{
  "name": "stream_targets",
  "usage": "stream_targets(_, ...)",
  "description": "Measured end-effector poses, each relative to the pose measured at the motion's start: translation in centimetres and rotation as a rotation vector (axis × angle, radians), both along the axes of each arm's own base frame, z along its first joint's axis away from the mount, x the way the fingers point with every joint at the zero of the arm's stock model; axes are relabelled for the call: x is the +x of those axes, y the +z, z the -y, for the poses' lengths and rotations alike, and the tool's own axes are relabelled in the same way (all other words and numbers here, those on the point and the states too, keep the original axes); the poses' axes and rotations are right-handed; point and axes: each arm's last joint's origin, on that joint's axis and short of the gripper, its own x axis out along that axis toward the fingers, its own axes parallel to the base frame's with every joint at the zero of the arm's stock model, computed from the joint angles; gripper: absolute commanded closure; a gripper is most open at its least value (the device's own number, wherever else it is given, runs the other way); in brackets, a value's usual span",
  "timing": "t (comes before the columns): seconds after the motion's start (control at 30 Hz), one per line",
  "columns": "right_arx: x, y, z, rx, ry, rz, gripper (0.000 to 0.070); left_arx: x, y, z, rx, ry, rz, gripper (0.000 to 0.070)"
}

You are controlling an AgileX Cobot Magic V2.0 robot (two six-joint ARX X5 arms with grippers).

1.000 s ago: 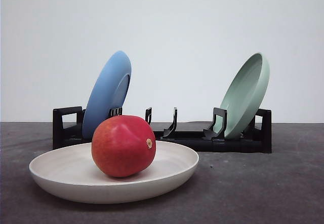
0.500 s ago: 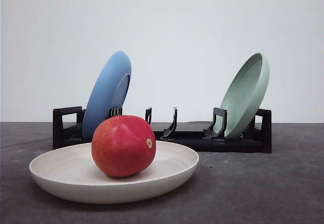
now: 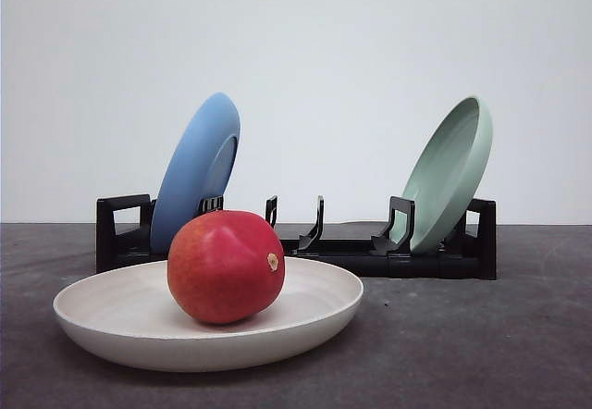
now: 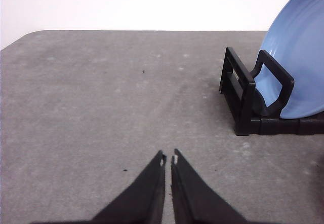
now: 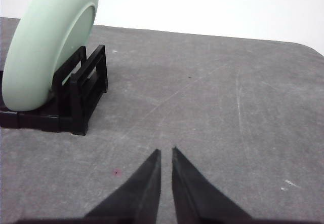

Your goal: Place pomegranate in white plate

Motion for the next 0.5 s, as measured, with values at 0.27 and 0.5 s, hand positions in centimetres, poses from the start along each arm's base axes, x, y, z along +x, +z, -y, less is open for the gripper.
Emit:
stream_targets(0.27, 0.00, 0.00, 0.00, 0.000, 0.000, 0.000, 0.0665, 0.00, 0.00, 0.00, 0.000, 0.000, 0.000, 0.0700)
stream_targets(0.5, 0.00, 0.00, 0.00, 0.000, 0.000, 0.000, 0.0665, 0.00, 0.00, 0.00, 0.000, 0.000, 0.000, 0.0700)
